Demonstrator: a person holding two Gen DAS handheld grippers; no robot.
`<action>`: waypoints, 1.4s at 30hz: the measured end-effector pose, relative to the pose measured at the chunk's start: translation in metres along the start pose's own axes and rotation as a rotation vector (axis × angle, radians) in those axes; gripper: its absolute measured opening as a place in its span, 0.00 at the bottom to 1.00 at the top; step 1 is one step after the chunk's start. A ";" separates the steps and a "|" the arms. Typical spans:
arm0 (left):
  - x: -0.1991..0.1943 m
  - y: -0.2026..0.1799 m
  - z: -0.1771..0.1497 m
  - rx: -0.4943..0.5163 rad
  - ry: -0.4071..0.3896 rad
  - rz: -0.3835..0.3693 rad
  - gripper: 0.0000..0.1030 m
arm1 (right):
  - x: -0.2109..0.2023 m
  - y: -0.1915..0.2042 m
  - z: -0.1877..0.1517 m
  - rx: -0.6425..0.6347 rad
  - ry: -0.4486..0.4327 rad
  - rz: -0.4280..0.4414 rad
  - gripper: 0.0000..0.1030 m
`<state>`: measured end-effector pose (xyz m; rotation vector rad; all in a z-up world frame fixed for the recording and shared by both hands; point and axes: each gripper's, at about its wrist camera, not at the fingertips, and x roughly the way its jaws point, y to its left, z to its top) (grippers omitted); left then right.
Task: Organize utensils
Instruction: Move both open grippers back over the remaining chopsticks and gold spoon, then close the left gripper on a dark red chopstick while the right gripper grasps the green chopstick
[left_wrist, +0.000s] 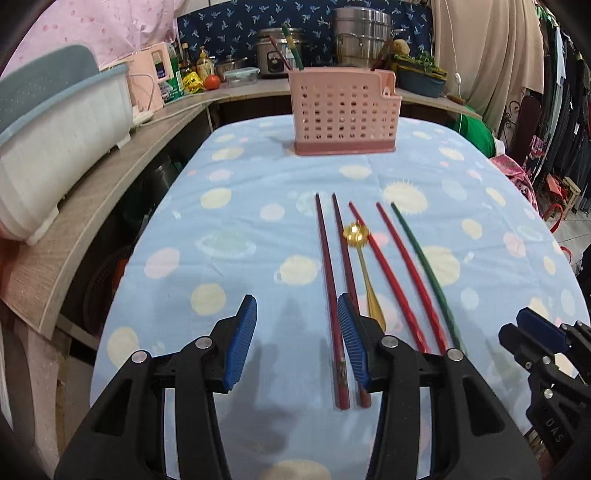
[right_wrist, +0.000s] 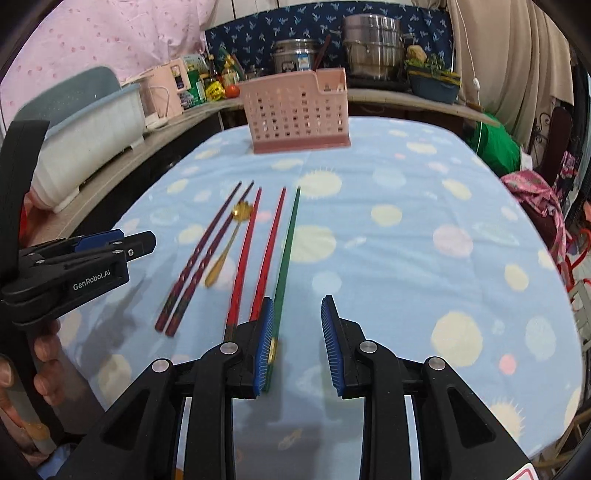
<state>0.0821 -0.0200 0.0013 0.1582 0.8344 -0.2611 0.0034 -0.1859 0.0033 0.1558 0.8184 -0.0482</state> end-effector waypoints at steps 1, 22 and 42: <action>0.001 0.000 -0.003 0.001 0.007 -0.003 0.42 | 0.003 0.001 -0.004 0.007 0.010 0.003 0.26; 0.017 -0.001 -0.031 -0.022 0.064 -0.039 0.43 | 0.021 0.014 -0.026 -0.022 0.048 -0.028 0.18; 0.026 -0.008 -0.039 -0.012 0.085 -0.036 0.43 | 0.021 0.012 -0.028 -0.022 0.030 -0.045 0.12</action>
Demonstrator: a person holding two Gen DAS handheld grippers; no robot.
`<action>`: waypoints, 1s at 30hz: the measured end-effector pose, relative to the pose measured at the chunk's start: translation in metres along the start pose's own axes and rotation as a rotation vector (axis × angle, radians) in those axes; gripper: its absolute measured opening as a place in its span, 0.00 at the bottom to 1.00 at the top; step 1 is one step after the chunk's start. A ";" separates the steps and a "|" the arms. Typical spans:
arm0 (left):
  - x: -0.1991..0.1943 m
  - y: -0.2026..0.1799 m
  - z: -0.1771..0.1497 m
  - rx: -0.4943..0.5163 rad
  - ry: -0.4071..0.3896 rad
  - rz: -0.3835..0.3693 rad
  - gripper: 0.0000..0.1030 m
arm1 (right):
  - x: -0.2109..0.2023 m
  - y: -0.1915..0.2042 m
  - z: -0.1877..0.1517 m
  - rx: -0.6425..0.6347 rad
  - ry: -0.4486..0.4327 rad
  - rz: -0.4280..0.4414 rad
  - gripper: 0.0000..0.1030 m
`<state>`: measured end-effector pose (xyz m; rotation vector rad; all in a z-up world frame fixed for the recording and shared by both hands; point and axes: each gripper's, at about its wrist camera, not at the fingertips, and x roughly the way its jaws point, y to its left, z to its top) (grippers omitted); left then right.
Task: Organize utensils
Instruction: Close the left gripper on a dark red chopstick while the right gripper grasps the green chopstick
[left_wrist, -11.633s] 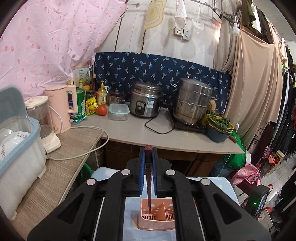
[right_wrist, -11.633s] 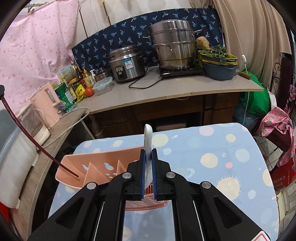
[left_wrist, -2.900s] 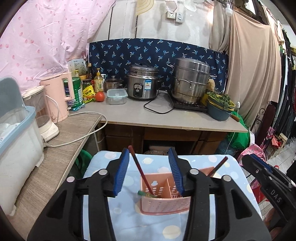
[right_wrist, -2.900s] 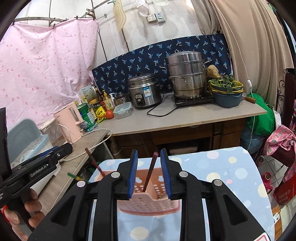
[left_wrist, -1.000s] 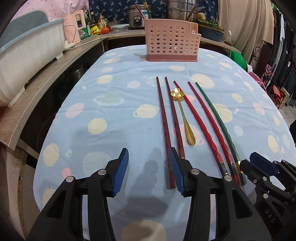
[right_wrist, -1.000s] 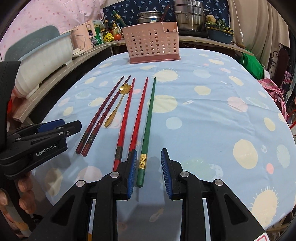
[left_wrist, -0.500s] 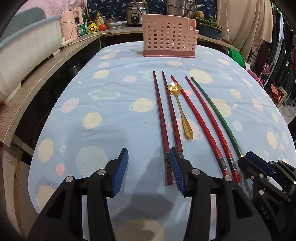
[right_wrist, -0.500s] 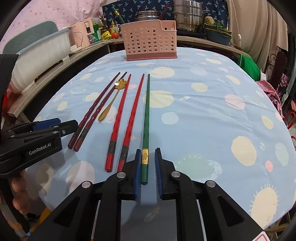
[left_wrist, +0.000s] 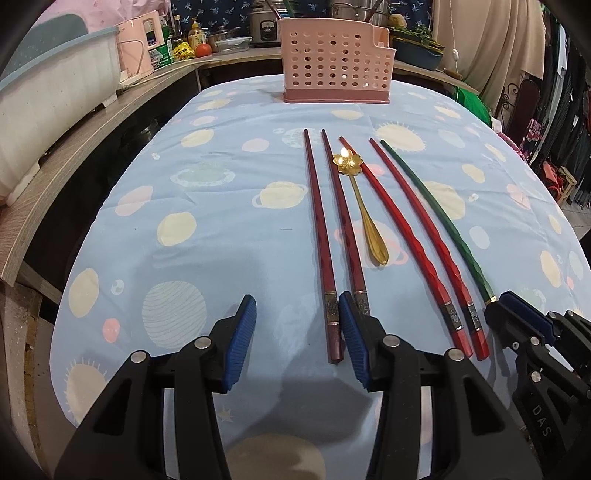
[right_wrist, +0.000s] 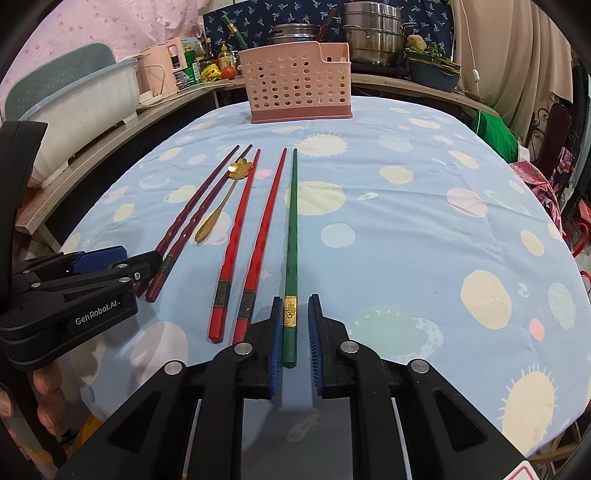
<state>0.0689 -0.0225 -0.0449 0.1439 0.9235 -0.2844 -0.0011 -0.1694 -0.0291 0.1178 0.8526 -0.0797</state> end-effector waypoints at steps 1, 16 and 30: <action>0.000 0.000 0.000 0.001 0.000 0.000 0.43 | 0.000 0.000 0.000 0.000 0.000 0.001 0.12; -0.001 -0.001 0.000 0.011 -0.009 -0.003 0.08 | 0.000 0.000 -0.001 0.000 -0.001 0.000 0.12; -0.004 0.009 0.004 -0.037 0.023 -0.035 0.07 | -0.003 -0.007 0.005 0.019 0.003 0.012 0.07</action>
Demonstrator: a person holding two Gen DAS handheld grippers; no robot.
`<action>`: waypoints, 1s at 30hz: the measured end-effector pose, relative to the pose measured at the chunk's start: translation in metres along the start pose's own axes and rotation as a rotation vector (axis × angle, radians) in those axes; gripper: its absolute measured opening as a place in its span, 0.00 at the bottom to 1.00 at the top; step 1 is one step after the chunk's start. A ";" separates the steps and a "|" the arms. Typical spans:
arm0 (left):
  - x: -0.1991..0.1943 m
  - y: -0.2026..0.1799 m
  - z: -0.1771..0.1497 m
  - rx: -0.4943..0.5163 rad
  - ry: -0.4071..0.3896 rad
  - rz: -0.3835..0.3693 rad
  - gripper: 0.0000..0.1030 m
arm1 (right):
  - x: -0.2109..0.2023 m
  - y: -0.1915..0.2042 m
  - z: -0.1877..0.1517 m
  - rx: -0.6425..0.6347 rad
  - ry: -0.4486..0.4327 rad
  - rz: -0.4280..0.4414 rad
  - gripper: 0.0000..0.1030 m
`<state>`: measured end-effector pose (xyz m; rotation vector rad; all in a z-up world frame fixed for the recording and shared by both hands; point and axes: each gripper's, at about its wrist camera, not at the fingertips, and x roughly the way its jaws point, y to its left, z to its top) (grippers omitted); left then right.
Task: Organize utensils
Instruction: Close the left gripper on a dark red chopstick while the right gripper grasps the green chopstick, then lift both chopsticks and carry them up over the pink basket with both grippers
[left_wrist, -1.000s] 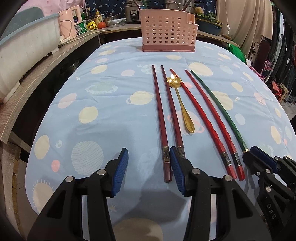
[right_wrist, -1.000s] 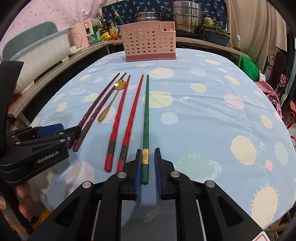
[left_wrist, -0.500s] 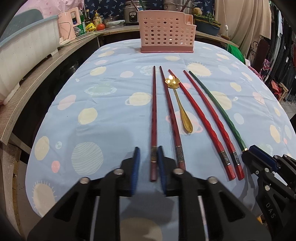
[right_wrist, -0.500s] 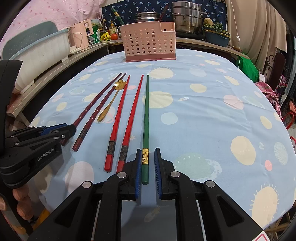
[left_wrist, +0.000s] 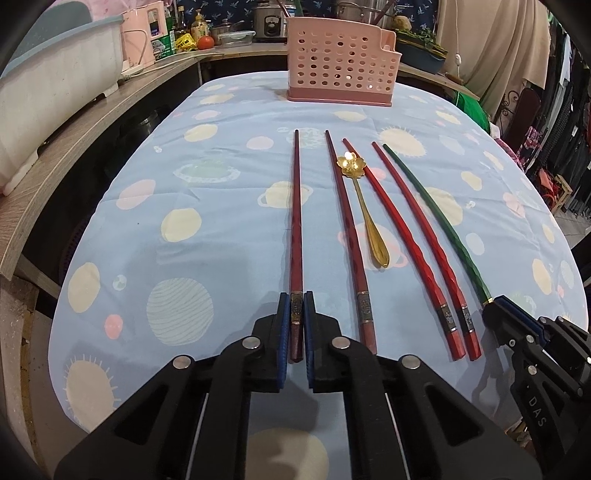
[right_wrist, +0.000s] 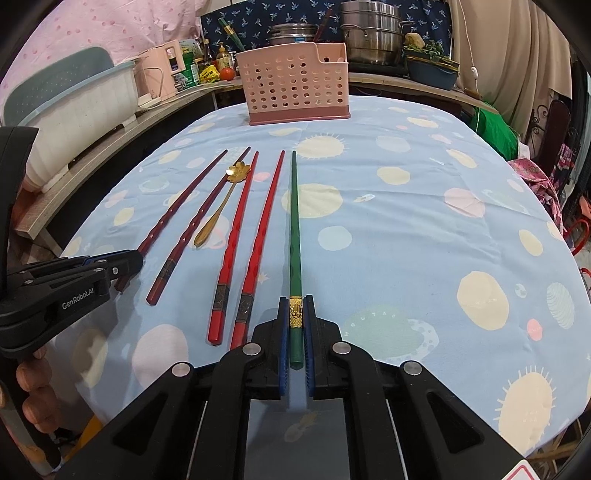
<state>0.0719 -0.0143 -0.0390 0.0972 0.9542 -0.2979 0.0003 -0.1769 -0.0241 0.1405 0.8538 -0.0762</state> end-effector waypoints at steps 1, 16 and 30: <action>-0.001 0.001 0.001 -0.004 0.000 0.000 0.07 | -0.001 0.000 0.000 0.005 -0.002 0.002 0.07; -0.032 0.012 0.024 -0.053 -0.040 -0.033 0.07 | -0.030 -0.016 0.027 0.058 -0.085 0.028 0.07; -0.073 0.023 0.074 -0.066 -0.145 -0.031 0.07 | -0.067 -0.035 0.085 0.125 -0.224 0.070 0.07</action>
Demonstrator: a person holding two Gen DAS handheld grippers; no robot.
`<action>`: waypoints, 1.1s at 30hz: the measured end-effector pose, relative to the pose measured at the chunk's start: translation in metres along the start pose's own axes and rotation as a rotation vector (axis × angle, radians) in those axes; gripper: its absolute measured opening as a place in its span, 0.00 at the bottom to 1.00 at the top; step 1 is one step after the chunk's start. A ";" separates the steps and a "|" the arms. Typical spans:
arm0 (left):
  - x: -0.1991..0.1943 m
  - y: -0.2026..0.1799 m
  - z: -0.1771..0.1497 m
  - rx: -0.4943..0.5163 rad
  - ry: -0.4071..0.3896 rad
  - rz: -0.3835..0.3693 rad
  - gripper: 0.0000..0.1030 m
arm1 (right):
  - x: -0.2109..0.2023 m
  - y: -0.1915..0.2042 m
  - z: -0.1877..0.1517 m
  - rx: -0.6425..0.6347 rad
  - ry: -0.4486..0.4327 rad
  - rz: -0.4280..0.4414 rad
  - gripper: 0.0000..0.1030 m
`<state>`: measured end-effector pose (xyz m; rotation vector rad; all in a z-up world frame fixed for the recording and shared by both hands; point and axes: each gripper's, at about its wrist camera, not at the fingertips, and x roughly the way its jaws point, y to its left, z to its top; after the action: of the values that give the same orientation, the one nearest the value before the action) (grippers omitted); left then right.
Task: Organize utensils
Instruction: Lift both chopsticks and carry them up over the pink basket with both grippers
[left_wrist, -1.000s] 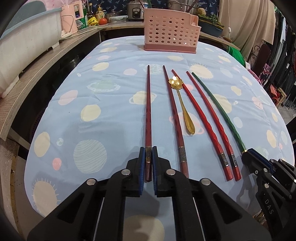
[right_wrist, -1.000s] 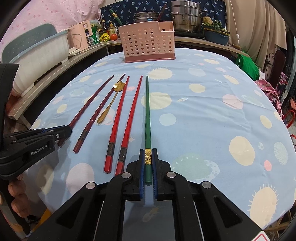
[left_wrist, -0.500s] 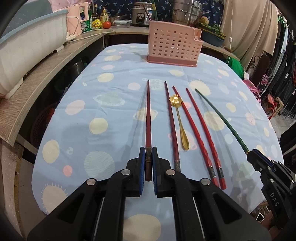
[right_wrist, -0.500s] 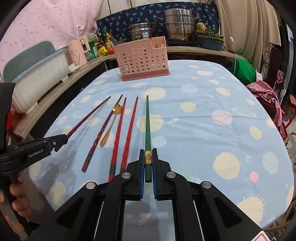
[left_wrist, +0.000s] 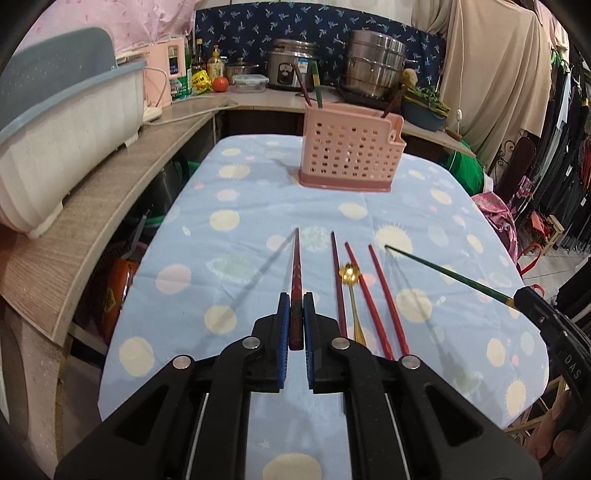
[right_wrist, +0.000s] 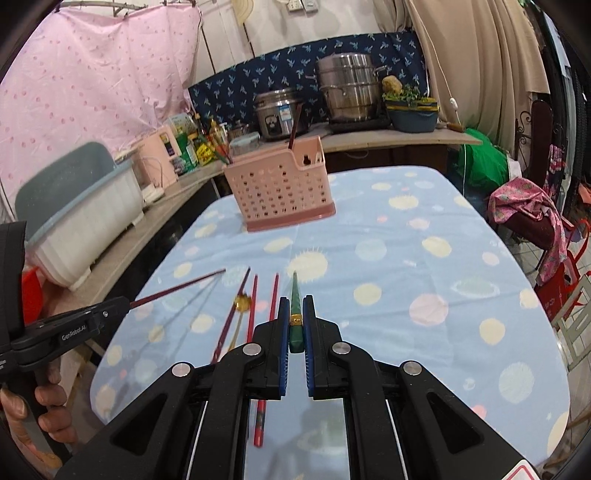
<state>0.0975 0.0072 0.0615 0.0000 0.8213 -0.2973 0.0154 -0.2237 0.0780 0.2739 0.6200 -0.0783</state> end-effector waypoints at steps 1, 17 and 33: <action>-0.001 0.000 0.005 0.000 -0.006 0.001 0.07 | -0.001 0.000 0.005 0.000 -0.012 0.001 0.07; -0.005 0.000 0.090 0.009 -0.101 0.021 0.07 | 0.012 0.003 0.081 -0.029 -0.103 0.015 0.06; 0.003 -0.016 0.160 0.049 -0.158 -0.007 0.07 | 0.034 0.003 0.151 0.002 -0.142 0.065 0.07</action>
<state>0.2103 -0.0268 0.1708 0.0197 0.6575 -0.3198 0.1285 -0.2624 0.1762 0.2875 0.4698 -0.0352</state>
